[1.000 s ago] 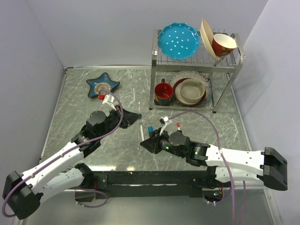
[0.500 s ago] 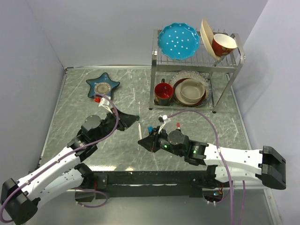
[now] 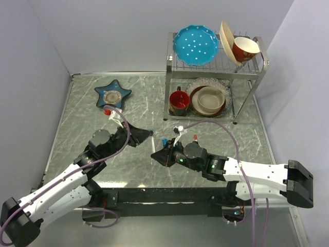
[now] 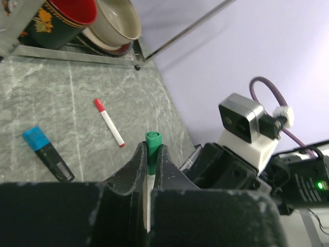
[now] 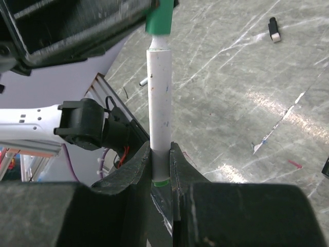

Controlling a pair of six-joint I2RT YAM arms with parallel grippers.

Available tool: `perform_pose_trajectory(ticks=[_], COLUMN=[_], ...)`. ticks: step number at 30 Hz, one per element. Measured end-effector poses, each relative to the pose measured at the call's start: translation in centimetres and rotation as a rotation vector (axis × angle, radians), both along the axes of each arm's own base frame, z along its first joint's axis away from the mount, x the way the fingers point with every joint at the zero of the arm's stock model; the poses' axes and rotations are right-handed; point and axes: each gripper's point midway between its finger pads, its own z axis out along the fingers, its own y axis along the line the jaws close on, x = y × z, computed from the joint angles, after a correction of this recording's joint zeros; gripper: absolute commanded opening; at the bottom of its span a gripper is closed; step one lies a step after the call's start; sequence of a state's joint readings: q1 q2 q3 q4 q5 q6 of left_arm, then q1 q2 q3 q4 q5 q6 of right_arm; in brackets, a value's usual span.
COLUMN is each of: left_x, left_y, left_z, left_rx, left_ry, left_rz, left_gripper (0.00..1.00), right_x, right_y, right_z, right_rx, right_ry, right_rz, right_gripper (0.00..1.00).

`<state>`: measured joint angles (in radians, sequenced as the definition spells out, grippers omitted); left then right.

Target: Insert the pens into the pen caps

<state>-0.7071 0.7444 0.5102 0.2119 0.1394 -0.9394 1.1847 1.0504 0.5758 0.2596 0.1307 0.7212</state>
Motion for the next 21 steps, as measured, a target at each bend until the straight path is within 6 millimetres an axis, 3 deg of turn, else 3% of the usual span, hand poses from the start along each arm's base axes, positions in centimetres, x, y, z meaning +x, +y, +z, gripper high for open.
perform_pose_trajectory(ticks=[8,10,14,21], left_x=[-1.1,-1.4,-2.1,-3.9], left_y=[0.0,0.0,0.0,-0.3], left_z=[0.4,0.8,2.1,2.3], left_rx=[-0.045,-0.063,-0.110,-0.118], left_ry=[-0.050,-0.070,-0.106,-0.112], left_rz=[-0.036,-0.049,-0.071,-0.146], left_gripper=[0.03,0.11,0.37,0.59], right_x=[-0.4,-0.6,-1.0,-0.4], right_y=[0.0,-0.1,-0.2,-0.6], right_z=[0.8,1.3,2.4,4.9], right_rx=[0.025,0.039,0.065,0.135], right_ry=[0.001,-0.003,-0.026,-0.078], right_rz=[0.026,0.034,0.063,0.052], right_gripper=[0.00,0.00,0.00,0.00])
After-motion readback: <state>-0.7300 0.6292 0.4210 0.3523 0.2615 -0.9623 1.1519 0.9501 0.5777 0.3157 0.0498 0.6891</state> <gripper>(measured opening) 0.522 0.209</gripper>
